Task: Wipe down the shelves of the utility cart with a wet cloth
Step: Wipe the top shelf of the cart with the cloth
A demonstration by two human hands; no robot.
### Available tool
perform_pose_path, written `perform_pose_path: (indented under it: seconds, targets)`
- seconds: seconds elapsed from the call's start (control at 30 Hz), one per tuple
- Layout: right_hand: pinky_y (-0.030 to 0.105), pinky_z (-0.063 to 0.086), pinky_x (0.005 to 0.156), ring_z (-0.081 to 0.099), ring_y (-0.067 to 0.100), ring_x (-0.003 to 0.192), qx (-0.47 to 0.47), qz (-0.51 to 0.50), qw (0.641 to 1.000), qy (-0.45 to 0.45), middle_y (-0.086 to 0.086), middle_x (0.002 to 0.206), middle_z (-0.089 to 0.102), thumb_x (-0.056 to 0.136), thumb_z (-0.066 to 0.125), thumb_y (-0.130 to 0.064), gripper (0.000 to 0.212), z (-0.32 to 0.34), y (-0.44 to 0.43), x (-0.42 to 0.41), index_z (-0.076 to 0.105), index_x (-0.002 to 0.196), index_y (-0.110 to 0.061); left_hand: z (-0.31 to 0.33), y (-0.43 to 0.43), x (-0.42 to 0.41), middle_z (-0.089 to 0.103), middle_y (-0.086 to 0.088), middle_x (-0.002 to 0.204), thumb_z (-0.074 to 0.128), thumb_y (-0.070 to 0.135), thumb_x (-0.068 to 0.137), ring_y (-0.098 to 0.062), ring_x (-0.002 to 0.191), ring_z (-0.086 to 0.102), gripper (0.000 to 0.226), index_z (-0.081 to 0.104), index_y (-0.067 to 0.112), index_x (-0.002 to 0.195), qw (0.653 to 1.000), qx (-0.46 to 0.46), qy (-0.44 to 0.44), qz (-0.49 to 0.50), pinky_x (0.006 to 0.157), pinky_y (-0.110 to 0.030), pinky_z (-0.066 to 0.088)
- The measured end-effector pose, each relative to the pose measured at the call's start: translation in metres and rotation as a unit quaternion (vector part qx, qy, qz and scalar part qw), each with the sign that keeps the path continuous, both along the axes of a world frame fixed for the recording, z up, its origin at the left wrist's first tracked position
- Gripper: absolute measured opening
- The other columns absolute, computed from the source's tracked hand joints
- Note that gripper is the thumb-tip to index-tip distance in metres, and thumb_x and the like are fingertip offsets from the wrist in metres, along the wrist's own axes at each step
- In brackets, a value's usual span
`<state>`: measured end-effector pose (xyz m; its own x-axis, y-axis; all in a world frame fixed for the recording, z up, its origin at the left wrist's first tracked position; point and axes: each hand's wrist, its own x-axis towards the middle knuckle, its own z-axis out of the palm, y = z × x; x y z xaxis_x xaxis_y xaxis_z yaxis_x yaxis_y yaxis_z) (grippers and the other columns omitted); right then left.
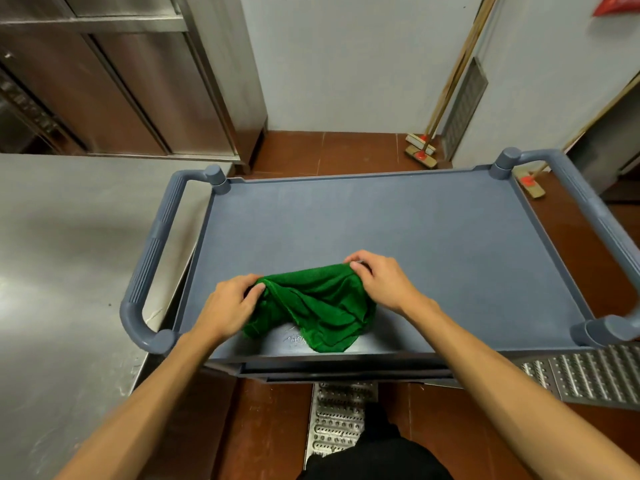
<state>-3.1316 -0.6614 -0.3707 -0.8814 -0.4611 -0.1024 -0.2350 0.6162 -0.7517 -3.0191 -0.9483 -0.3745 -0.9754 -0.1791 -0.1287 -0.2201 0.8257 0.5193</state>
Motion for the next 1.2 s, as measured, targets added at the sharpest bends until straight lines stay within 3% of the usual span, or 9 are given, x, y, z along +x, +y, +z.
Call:
perform_pose_path:
  seconds: [0.1, 0.2, 0.27, 0.4, 0.53, 0.63, 0.73, 0.93, 1.2]
  targets:
    - [0.028, 0.045, 0.076, 0.066, 0.026, 0.085, 0.072, 0.071, 0.993, -0.052, 0.010, 0.082, 0.071, 0.101, 0.048, -0.041, 0.039, -0.026, -0.007, 0.009, 0.074, 0.095, -0.013, -0.019, 0.009, 0.008, 0.072, -0.002, 0.113, 0.041, 0.051, 0.087, -0.024, 0.104, 0.066, 0.050, 0.069, 0.028, 0.122, 0.999, -0.006, -0.048, -0.022, 0.092, -0.040, 0.052]
    - [0.035, 0.047, 0.076, 0.060, 0.022, 0.070, 0.146, 0.144, 0.978, -0.035, 0.003, 0.058, 0.056, 0.092, 0.031, -0.068, 0.069, -0.050, -0.021, 0.029, 0.074, 0.074, -0.017, -0.041, 0.016, 0.031, 0.065, 0.002, 0.123, 0.039, 0.050, 0.078, -0.018, 0.116, 0.060, 0.055, 0.077, 0.026, 0.110, 0.996, 0.003, -0.068, -0.055, 0.104, -0.036, 0.045]
    - [0.039, 0.046, 0.081, 0.055, 0.024, 0.082, 0.138, 0.166, 0.976, 0.039, 0.000, 0.076, 0.056, 0.090, 0.039, -0.064, 0.056, -0.066, -0.031, 0.038, 0.069, 0.075, -0.019, -0.053, 0.016, 0.044, 0.063, 0.004, 0.124, 0.039, 0.043, 0.079, -0.015, 0.117, 0.056, 0.046, 0.079, 0.026, 0.095, 0.998, 0.034, -0.046, -0.012, 0.104, -0.034, 0.041]
    - [0.035, 0.043, 0.084, 0.049, 0.020, 0.094, 0.030, 0.124, 0.983, 0.134, -0.004, 0.094, 0.050, 0.089, 0.058, -0.047, 0.024, -0.082, -0.046, 0.042, 0.057, 0.088, -0.023, -0.072, 0.007, 0.056, 0.061, -0.005, 0.119, 0.037, 0.026, 0.093, -0.023, 0.108, 0.056, 0.039, 0.067, 0.015, 0.115, 0.992, -0.027, 0.052, 0.110, 0.100, -0.037, 0.042]
    - [0.040, 0.045, 0.084, 0.050, 0.019, 0.091, -0.032, 0.114, 0.985, 0.127, -0.004, 0.094, 0.054, 0.095, 0.056, -0.043, 0.023, -0.086, -0.060, 0.033, 0.055, 0.097, -0.020, -0.092, -0.011, 0.064, 0.062, -0.013, 0.113, 0.034, 0.029, 0.099, -0.031, 0.104, 0.057, 0.041, 0.064, 0.008, 0.117, 0.983, -0.077, 0.013, 0.163, 0.097, -0.041, 0.042]
    - [0.041, 0.041, 0.102, 0.050, 0.021, 0.119, 0.011, 0.219, 0.960, 0.176, 0.000, 0.133, 0.053, 0.099, 0.048, -0.046, 0.044, -0.094, -0.062, 0.018, 0.051, 0.137, -0.024, -0.099, -0.024, 0.057, 0.058, -0.016, 0.106, 0.035, 0.030, 0.097, -0.036, 0.096, 0.055, 0.043, 0.068, 0.006, 0.109, 0.981, -0.102, 0.004, 0.162, 0.090, -0.046, 0.046]
    - [0.039, 0.030, 0.115, 0.032, 0.023, 0.143, 0.064, 0.351, 0.910, 0.210, 0.000, 0.161, 0.026, 0.100, 0.042, -0.053, 0.061, -0.105, -0.060, 0.009, 0.030, 0.153, -0.026, -0.106, -0.027, 0.045, 0.055, -0.020, 0.101, 0.039, 0.026, 0.097, -0.039, 0.090, 0.053, 0.037, 0.066, 0.004, 0.109, 0.975, -0.128, 0.010, 0.181, 0.081, -0.049, 0.048]
    - [0.040, 0.035, 0.110, 0.036, 0.024, 0.138, 0.067, 0.369, 0.904, 0.208, -0.001, 0.159, 0.031, 0.093, 0.047, -0.060, 0.069, -0.116, -0.074, 0.022, 0.034, 0.152, -0.027, -0.117, -0.026, 0.054, 0.046, -0.020, 0.136, 0.050, 0.013, 0.098, -0.036, 0.127, 0.044, 0.036, 0.055, 0.008, 0.134, 0.962, -0.127, 0.087, 0.227, 0.110, -0.048, 0.036]
    - [0.041, 0.042, 0.090, 0.050, 0.026, 0.108, 0.047, 0.334, 0.917, 0.213, 0.004, 0.134, 0.054, 0.090, 0.051, -0.063, 0.064, -0.120, -0.118, 0.046, 0.045, 0.146, -0.032, -0.120, -0.027, 0.054, 0.049, -0.016, 0.136, 0.048, 0.013, 0.095, -0.034, 0.129, 0.045, 0.038, 0.062, 0.012, 0.130, 0.973, -0.110, 0.104, 0.174, 0.109, -0.049, 0.038]
